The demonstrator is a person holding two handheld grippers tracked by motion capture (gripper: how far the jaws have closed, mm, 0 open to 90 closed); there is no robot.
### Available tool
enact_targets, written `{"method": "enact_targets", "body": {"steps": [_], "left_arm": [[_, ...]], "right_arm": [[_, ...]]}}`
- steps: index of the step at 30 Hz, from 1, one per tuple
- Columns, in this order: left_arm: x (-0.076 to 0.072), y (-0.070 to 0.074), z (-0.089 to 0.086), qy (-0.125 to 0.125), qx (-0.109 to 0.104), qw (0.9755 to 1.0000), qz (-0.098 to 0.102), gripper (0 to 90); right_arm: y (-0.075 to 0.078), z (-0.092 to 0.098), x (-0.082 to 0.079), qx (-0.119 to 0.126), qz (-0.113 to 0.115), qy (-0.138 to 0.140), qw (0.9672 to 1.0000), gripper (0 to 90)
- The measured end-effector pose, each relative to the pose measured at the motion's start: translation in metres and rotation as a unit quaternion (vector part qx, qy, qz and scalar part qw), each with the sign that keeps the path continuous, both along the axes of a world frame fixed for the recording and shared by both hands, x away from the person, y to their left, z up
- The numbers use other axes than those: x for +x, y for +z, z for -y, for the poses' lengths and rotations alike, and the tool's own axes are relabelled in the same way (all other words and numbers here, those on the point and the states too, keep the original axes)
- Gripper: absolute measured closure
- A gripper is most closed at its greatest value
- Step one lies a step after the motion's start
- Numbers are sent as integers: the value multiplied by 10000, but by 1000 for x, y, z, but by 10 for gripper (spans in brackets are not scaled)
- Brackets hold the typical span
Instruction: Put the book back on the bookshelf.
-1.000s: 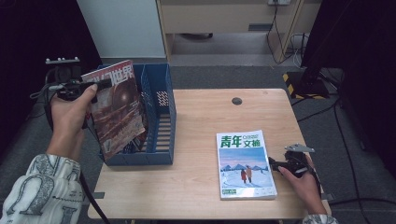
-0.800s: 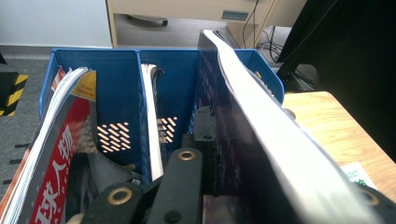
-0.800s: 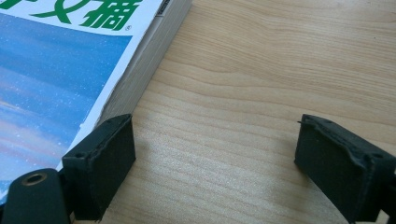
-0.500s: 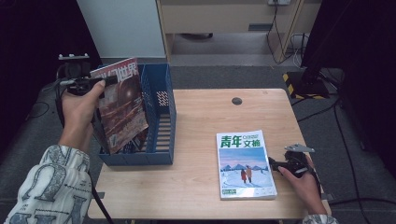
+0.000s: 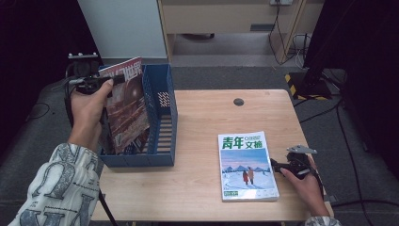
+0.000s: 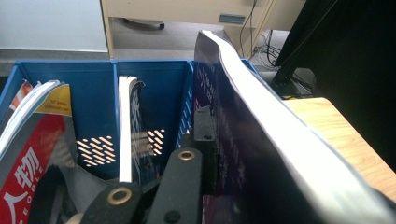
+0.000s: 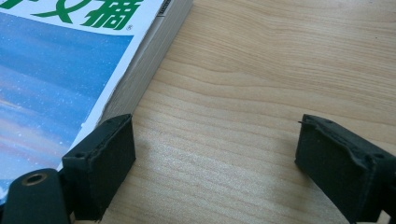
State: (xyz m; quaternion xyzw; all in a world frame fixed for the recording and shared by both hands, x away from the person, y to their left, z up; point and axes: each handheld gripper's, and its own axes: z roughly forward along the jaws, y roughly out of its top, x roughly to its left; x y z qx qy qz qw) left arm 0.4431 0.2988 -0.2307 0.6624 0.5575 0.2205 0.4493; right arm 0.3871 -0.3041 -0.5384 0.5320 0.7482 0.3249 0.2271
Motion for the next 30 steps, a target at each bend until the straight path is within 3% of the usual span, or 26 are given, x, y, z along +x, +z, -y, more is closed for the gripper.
{"method": "enact_targets", "body": {"steps": [8, 17, 30], "left_arm": [[4, -3, -1, 76, 99, 9999, 64, 834], [17, -12, 1, 180, 9, 9997, 147, 834], [17, -34, 6, 301, -126, 9988, 373, 831]], "right_arm": [[0, 0, 0, 0, 0, -1, 10000, 123], [0, 0, 0, 2, 1, 9, 10000, 121], [0, -1, -1, 31, -13, 10, 10000, 121]]}}
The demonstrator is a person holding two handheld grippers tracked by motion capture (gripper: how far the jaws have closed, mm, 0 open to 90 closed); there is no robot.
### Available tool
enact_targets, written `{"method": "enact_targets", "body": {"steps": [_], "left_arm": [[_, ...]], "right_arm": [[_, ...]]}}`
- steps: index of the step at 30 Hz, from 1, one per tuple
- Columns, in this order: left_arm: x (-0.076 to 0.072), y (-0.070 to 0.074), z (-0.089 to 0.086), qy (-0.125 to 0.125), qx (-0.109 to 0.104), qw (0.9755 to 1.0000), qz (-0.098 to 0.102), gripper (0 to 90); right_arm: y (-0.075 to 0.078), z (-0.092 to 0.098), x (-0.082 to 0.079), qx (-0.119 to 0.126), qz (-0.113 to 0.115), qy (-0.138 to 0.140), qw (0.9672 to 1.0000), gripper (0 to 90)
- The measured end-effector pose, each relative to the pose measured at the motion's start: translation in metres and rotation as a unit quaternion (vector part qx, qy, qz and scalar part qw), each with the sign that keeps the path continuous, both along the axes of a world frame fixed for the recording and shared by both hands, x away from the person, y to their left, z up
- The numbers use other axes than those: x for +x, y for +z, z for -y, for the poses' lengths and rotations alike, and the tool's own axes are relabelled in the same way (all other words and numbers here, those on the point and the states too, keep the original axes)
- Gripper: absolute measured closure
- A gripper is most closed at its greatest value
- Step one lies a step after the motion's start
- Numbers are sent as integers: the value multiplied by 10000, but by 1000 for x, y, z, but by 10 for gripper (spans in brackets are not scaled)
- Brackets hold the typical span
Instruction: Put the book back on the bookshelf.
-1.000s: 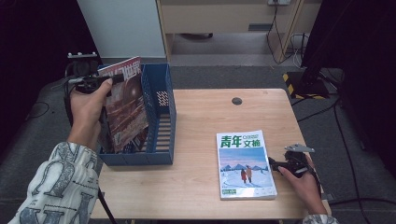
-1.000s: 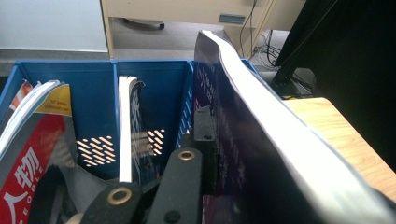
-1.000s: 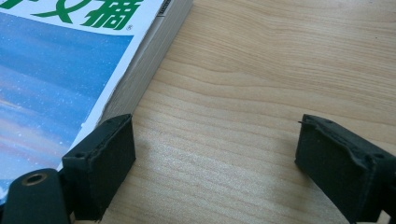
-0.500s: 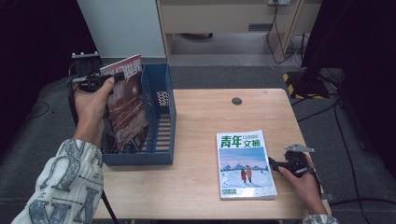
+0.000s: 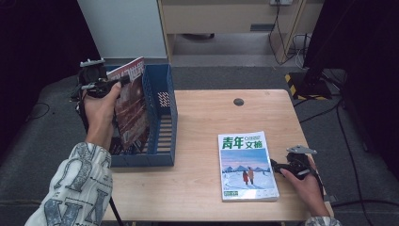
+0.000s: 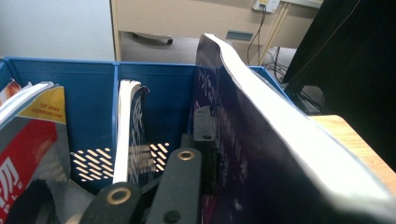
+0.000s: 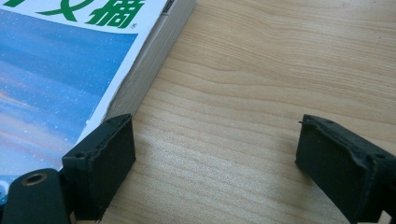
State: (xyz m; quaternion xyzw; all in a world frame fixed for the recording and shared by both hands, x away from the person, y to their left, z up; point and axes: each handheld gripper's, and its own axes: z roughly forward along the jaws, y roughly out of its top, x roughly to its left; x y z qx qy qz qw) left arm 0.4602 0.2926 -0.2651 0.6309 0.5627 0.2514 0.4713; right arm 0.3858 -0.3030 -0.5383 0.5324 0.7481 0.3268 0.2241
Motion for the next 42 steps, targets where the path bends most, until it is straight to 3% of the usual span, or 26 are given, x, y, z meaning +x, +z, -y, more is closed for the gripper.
{"method": "enact_targets", "body": {"steps": [5, 15, 23, 32, 42], "left_arm": [[2, -6, 4, -25, -34, 9999, 164, 828], [8, -15, 12, -202, -6, 9998, -65, 831], [8, -25, 11, -198, -141, 9997, 5, 831], [4, -37, 10, -189, -124, 9995, 206, 830], [-2, -54, 11, -141, -70, 9997, 178, 831]], "right_arm": [[0, 0, 0, -2, 2, 2, 10000, 121], [0, 0, 0, -1, 14, 0, 10000, 121], [0, 0, 0, 4, 5, 2, 10000, 121], [0, 0, 0, 4, 5, 2, 10000, 121], [0, 0, 0, 4, 6, 1, 10000, 121]]}}
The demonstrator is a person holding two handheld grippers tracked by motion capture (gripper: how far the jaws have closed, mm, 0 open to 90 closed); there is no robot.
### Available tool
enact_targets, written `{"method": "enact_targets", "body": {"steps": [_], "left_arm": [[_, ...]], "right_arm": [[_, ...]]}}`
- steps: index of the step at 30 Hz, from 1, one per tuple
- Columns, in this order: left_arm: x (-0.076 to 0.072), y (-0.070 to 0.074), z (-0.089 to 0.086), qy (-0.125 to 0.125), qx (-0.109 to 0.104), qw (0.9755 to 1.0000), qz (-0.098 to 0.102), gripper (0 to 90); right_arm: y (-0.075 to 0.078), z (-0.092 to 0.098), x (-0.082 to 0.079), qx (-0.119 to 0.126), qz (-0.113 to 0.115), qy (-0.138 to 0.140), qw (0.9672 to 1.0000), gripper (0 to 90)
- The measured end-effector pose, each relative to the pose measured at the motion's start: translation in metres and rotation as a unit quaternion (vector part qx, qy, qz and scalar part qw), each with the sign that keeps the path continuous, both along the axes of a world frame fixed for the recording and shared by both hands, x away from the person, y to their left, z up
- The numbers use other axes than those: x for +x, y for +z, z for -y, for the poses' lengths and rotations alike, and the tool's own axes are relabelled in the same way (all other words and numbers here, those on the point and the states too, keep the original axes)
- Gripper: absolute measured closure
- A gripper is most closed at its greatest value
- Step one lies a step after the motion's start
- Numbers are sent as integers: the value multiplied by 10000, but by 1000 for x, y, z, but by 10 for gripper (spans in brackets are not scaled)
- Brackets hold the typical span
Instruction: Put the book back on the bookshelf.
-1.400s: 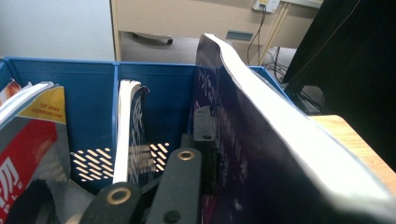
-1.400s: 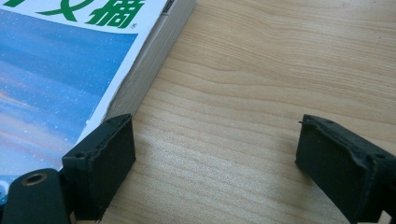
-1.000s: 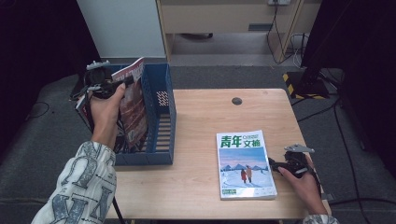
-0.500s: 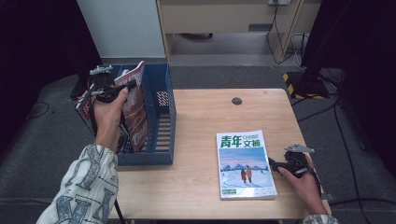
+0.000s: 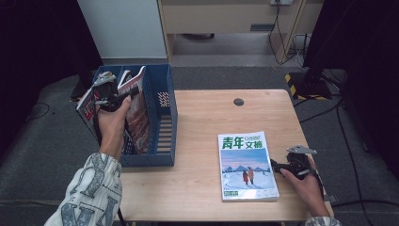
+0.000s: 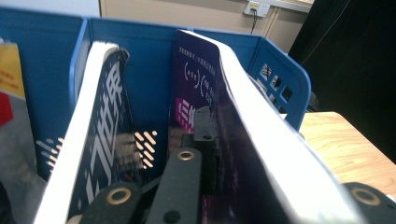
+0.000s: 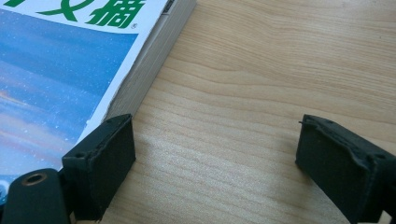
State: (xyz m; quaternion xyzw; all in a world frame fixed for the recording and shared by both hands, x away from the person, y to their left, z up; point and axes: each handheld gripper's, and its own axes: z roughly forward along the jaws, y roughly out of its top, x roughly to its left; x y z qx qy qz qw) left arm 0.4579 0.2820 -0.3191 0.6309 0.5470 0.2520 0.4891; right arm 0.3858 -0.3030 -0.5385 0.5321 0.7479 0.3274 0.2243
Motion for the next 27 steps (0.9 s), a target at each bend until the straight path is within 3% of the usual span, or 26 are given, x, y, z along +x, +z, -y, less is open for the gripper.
{"method": "enact_targets", "body": {"steps": [7, 13, 19, 27], "left_arm": [[-3, -9, -2, 1, -20, 10000, -30, 829], [-5, -9, 1, -7, 215, 9997, -115, 829], [-8, -9, 3, -5, 173, 9997, -174, 824], [-12, -6, -2, 47, 188, 9989, -437, 818]], "right_arm": [[0, 0, 0, 0, -19, 3, 10000, 121], [0, 0, -1, -2, -17, -3, 10000, 121], [0, 0, -1, 0, -20, -2, 10000, 121], [0, 0, -1, -19, -16, 13, 10000, 121]]}}
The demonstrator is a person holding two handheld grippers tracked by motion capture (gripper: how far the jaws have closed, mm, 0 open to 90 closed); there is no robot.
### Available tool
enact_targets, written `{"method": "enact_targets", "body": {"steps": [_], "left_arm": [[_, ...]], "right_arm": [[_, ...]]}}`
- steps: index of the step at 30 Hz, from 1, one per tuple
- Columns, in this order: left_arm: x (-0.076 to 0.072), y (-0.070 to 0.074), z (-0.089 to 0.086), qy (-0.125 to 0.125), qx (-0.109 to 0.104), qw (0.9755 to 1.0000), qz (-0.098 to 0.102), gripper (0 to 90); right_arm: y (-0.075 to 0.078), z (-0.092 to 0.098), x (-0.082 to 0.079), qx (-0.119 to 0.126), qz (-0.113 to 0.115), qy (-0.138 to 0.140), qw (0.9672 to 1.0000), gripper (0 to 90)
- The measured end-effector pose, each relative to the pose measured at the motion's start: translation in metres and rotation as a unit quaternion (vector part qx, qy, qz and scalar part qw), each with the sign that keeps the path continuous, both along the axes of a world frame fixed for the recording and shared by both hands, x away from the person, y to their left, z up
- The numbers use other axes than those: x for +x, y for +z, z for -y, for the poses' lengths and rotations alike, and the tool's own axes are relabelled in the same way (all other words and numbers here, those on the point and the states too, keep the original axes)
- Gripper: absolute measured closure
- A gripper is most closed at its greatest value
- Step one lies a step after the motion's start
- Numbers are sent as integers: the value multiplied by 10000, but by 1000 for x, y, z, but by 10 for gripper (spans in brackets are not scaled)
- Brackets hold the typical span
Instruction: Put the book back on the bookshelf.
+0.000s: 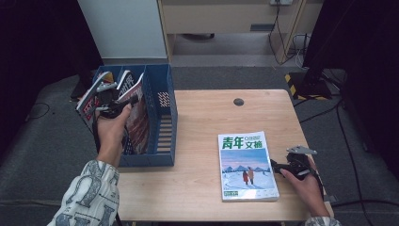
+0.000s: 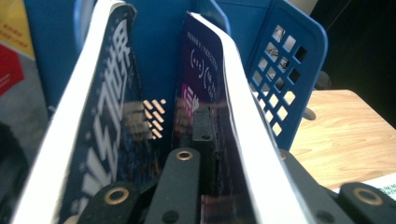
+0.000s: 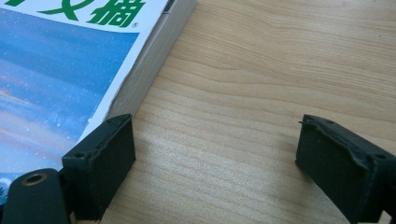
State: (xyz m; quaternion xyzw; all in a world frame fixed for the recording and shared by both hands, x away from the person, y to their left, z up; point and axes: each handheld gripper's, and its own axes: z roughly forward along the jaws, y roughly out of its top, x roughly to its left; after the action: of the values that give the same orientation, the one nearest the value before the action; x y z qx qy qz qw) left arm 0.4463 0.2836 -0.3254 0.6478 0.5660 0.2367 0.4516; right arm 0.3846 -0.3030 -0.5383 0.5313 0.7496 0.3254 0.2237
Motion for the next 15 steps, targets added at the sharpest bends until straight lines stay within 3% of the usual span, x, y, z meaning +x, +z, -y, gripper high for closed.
{"method": "enact_targets", "body": {"steps": [15], "left_arm": [[1, 4, -6, -70, 67, 9998, -157, 808]], "right_arm": [[0, 0, 0, 1, -12, 7, 10000, 120]]}}
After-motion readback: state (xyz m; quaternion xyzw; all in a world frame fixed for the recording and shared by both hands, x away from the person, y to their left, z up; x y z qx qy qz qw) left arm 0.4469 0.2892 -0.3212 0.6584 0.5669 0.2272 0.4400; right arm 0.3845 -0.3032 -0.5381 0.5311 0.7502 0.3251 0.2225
